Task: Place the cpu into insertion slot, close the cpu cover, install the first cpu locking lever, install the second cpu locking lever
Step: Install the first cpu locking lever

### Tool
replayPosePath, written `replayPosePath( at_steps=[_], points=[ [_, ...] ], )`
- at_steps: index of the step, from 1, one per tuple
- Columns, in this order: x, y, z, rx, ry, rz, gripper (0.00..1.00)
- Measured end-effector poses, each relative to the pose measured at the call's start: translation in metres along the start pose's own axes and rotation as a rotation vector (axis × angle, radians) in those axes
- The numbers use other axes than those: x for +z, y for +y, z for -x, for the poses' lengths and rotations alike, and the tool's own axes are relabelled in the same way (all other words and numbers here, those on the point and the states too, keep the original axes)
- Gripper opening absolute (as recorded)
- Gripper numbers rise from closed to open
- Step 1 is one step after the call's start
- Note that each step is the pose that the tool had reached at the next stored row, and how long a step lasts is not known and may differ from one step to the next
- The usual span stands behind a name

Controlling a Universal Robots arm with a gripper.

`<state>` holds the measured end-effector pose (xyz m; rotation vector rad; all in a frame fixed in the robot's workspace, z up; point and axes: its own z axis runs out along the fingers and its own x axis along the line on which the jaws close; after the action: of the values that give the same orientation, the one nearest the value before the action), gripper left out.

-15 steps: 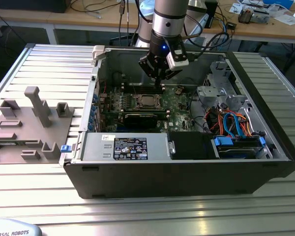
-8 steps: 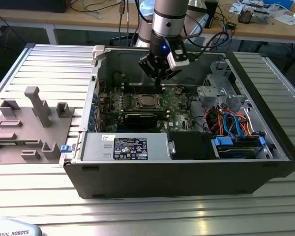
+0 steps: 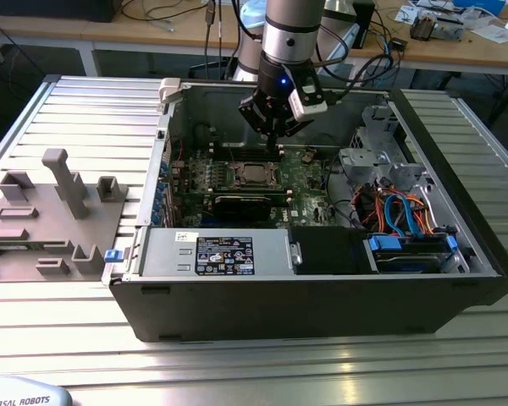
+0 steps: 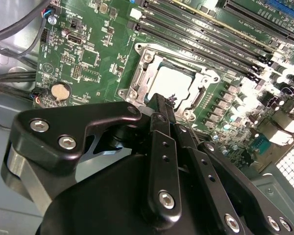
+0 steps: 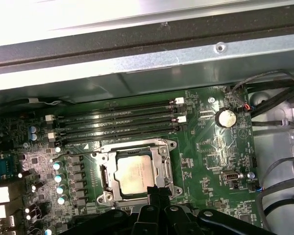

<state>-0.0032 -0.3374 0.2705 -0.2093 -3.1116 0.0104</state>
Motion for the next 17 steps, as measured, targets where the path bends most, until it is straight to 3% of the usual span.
replayPosePath(
  at_steps=[17],
  points=[
    [0.0000,0.0000,0.0000,-0.040,-0.0003,-0.0009,0.11]
  ],
)
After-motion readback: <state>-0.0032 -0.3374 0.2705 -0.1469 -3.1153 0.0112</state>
